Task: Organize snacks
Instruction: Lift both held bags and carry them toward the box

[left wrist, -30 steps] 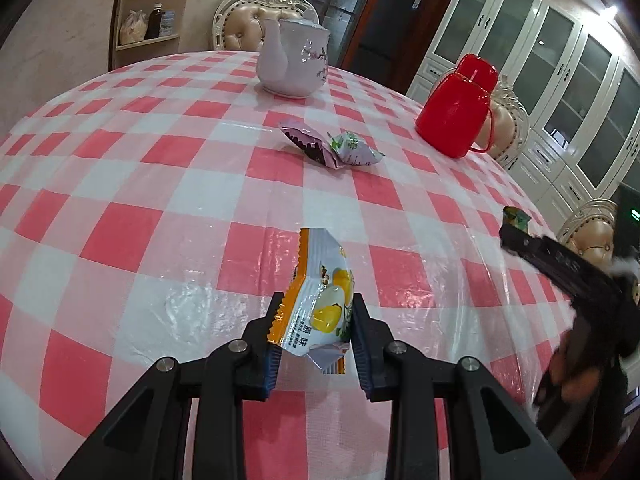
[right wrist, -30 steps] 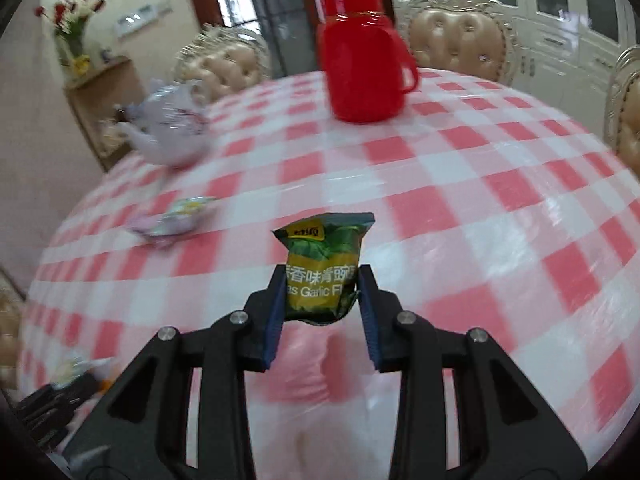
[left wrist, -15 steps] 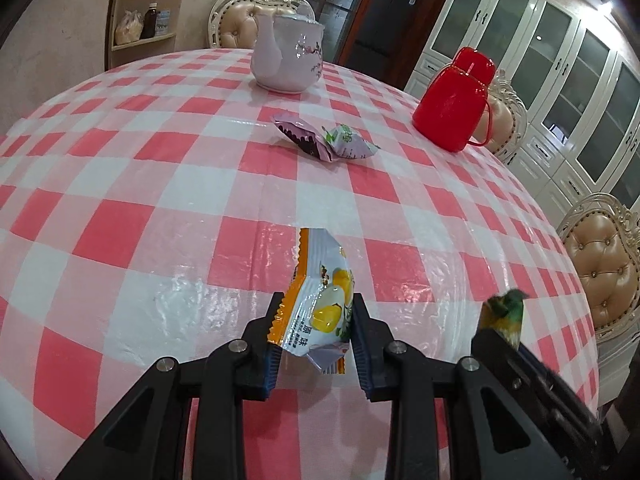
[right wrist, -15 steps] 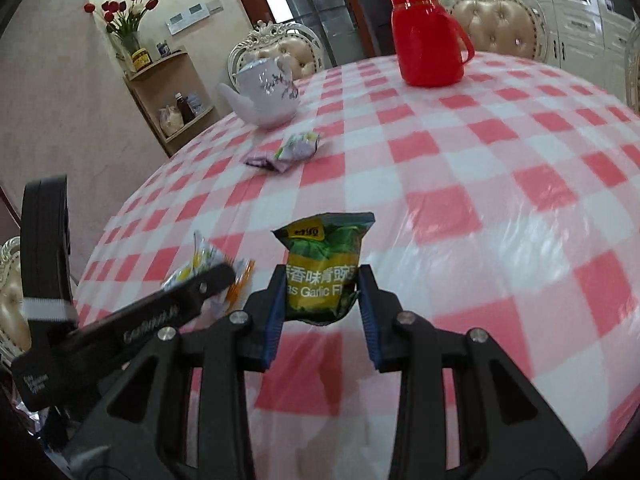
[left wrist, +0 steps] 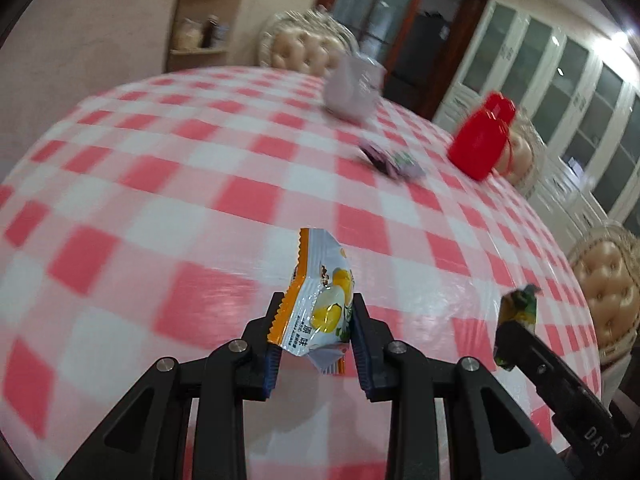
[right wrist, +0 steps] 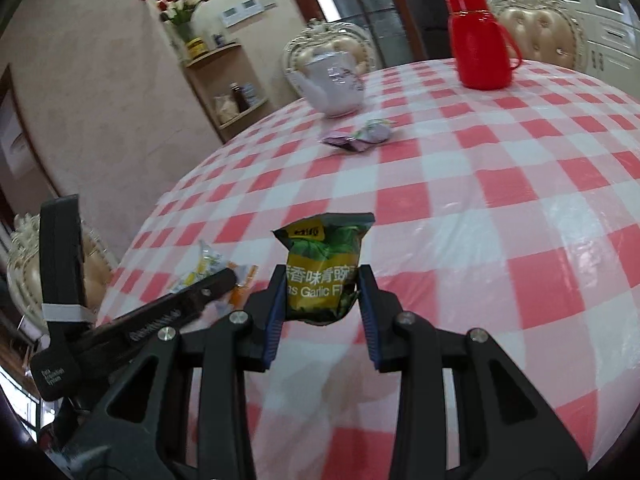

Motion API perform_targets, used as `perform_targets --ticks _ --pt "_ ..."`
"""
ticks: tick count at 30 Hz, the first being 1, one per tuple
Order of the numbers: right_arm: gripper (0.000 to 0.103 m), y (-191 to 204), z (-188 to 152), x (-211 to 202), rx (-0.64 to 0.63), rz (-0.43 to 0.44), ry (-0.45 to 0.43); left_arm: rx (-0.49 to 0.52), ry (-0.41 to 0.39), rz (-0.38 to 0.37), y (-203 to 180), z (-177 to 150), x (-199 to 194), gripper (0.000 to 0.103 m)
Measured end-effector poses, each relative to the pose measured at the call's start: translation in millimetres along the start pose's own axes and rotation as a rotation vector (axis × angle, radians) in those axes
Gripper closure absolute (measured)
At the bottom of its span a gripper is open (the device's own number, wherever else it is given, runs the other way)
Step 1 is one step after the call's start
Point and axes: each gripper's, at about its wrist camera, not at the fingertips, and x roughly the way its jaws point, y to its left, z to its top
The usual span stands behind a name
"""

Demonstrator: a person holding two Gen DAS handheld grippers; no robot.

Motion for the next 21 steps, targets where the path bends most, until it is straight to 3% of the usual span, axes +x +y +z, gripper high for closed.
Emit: perform_targets --ticks 3,6,13,21 --pt "0.065 10.7 -6.0 -0.7 -0.019 0.024 0.011 -0.014 -0.042 0.046 20.5 -7.4 -18.3 0.071" --pt "0.065 20.1 -11.1 0.2 -0.037 0.036 0.022 -0.065 -0.046 0.027 42.3 -14.0 -34.3 0.071" --pt "0.065 38.1 -18.8 2.6 -0.072 0.097 0.044 -0.031 -0.101 0.070 72.7 -30.0 -81.0 0.071" --pt "0.065 70.8 -34.6 14.5 -0.123 0.194 0.113 -0.064 -0.131 0.140 119.7 -41.1 -121.8 0.071"
